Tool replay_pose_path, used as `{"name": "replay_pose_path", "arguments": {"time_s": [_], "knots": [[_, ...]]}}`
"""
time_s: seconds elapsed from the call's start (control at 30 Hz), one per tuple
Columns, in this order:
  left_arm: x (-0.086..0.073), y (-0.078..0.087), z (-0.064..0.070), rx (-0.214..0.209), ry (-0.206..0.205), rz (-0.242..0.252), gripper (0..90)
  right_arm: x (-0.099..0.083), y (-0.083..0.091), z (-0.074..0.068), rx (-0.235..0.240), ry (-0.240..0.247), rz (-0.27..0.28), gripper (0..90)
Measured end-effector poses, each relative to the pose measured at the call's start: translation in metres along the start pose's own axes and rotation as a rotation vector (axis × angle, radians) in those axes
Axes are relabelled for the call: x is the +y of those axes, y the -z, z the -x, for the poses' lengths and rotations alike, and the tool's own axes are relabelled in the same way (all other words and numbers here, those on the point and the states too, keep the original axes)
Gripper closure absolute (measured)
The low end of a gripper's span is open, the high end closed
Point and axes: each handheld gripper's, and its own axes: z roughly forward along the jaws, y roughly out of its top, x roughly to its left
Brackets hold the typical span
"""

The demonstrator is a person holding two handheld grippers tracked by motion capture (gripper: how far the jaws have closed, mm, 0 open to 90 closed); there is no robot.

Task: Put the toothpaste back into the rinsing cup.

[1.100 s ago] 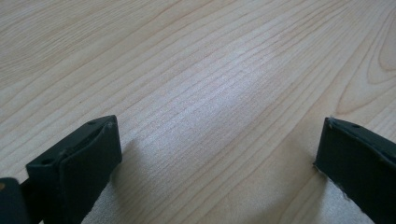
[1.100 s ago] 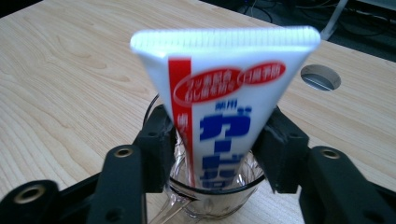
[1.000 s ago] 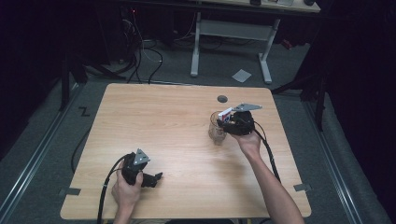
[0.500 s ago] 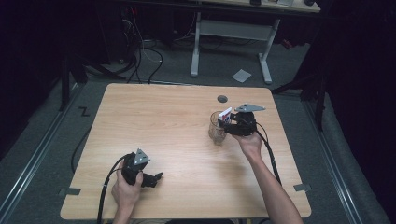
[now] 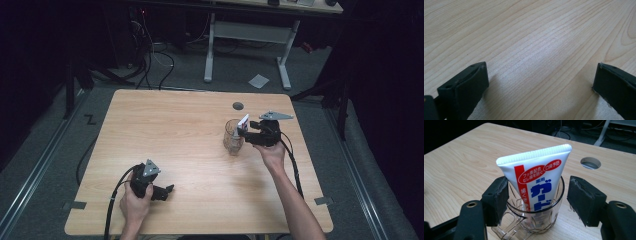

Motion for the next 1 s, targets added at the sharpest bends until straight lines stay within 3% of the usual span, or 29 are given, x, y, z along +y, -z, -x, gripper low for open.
{"name": "replay_pose_path", "arguments": {"time_s": [0.33,1.0], "knots": [[0.000,0.000,0.000,0.007,0.007,0.000,0.3,0.001,0.021,0.008,0.003,-0.046,0.067,35.1],[0.000,0.000,-0.001,0.009,0.009,-0.003,0.3,-0.009,0.048,0.016,-0.033,-0.071,0.084,39.5]]}}
